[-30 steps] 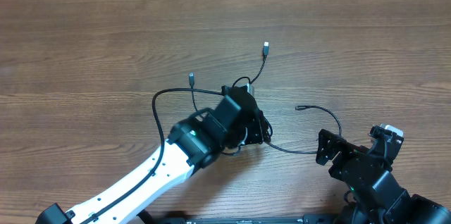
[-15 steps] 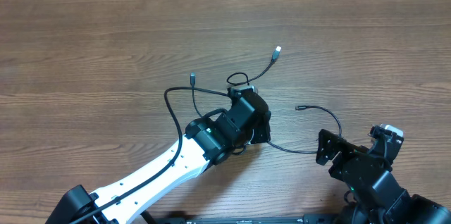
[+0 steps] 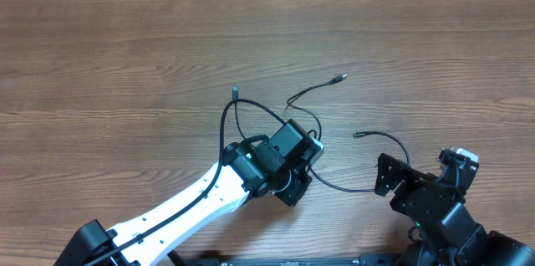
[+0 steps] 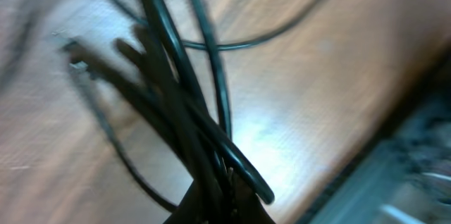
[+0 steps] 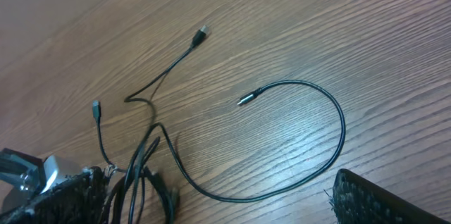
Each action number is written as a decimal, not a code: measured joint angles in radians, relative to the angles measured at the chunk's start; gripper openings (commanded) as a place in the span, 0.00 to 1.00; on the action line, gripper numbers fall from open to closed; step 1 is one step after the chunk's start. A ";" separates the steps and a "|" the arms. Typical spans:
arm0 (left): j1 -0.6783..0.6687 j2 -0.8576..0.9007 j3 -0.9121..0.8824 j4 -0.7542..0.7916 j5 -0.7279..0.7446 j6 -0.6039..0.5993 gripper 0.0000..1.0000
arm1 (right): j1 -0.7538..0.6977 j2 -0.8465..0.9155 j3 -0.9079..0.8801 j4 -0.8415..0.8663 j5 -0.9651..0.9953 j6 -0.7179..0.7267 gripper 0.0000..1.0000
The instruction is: Untangle cables
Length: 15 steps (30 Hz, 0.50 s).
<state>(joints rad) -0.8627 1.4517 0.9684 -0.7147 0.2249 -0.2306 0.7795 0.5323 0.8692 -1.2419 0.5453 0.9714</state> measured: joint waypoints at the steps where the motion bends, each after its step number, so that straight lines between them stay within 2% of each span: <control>1: 0.000 0.000 0.000 0.002 -0.043 0.013 0.06 | 0.000 0.000 0.000 0.000 0.000 0.000 1.00; 5: 0.000 0.000 0.000 0.094 -0.157 0.016 0.14 | 0.000 0.000 0.000 0.000 -0.002 0.000 1.00; 8: 0.000 0.000 0.000 0.210 -0.178 -0.029 0.27 | 0.000 0.000 0.000 0.000 -0.006 0.000 1.00; 10: 0.000 0.000 0.000 0.270 -0.177 -0.062 0.32 | 0.000 0.000 0.000 0.000 -0.006 0.000 1.00; 11: 0.000 0.000 0.001 0.287 -0.177 -0.074 0.38 | 0.000 0.000 0.000 0.000 -0.006 0.000 1.00; 13: 0.000 0.000 0.001 0.294 -0.177 -0.091 0.94 | 0.000 0.000 0.000 0.000 -0.006 0.000 1.00; 14: 0.000 0.000 0.001 0.291 -0.177 -0.097 1.00 | 0.000 0.000 0.000 0.000 -0.006 0.000 1.00; 15: 0.000 0.000 0.001 0.283 -0.177 -0.103 1.00 | 0.000 0.000 0.000 0.000 -0.006 0.000 1.00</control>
<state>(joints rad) -0.8627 1.4517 0.9691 -0.4313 0.0483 -0.3340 0.7795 0.5323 0.8692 -1.2415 0.5392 0.9714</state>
